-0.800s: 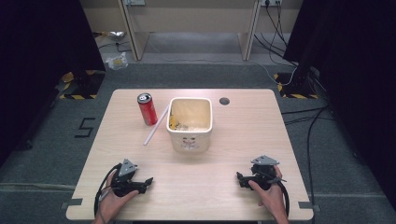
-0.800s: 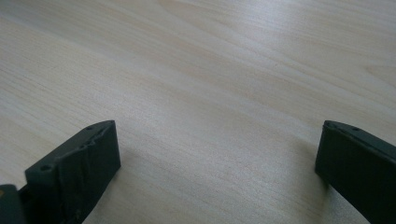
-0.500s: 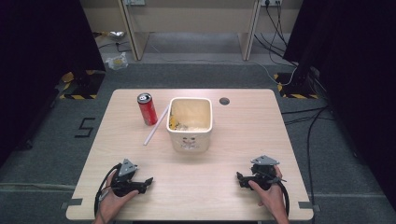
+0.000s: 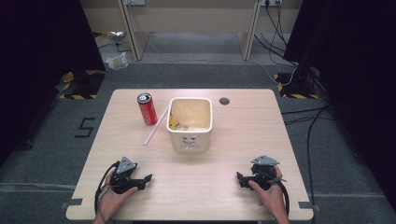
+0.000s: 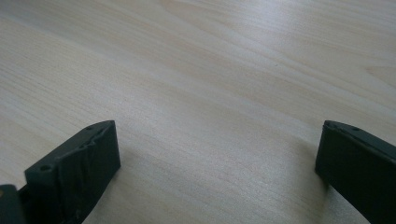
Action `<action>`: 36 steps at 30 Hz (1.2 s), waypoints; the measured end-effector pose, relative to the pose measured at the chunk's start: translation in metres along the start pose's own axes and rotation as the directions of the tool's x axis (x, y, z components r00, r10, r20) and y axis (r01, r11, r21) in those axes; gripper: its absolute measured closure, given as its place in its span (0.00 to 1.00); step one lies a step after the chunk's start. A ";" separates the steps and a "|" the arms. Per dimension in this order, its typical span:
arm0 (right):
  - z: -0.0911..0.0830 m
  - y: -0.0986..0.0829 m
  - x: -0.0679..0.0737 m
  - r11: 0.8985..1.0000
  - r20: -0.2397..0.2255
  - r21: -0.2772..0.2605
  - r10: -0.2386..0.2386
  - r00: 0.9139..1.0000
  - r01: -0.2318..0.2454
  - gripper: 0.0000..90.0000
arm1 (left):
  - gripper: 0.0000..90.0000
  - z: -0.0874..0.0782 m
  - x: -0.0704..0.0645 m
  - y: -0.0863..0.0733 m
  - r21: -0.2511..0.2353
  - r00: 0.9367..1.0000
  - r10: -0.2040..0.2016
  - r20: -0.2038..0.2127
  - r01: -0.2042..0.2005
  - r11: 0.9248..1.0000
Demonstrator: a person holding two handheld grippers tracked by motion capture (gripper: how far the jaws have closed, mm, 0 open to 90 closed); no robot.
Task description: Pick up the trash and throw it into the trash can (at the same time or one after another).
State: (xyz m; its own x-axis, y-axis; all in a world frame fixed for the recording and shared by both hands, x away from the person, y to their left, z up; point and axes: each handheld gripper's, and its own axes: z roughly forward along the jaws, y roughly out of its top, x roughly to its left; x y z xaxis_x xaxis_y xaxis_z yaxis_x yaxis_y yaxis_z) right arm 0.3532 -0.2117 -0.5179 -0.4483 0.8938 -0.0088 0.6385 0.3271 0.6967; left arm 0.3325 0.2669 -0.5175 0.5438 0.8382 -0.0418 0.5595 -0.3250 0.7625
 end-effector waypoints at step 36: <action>0.000 0.000 0.000 1.000 -0.005 0.000 -0.003 1.000 0.003 0.00 | 0.40 0.041 0.059 0.059 -0.002 0.996 -0.066 -0.055 0.066 0.998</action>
State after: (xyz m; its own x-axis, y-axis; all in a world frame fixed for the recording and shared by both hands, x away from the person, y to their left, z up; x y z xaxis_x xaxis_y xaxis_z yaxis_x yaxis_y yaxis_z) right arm 0.3536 -0.2120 -0.5179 -0.4531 0.8914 -0.0075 0.6369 0.3295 0.6970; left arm 0.4232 0.2788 -0.5017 0.4705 0.8806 -0.0570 0.5930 -0.2677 0.7594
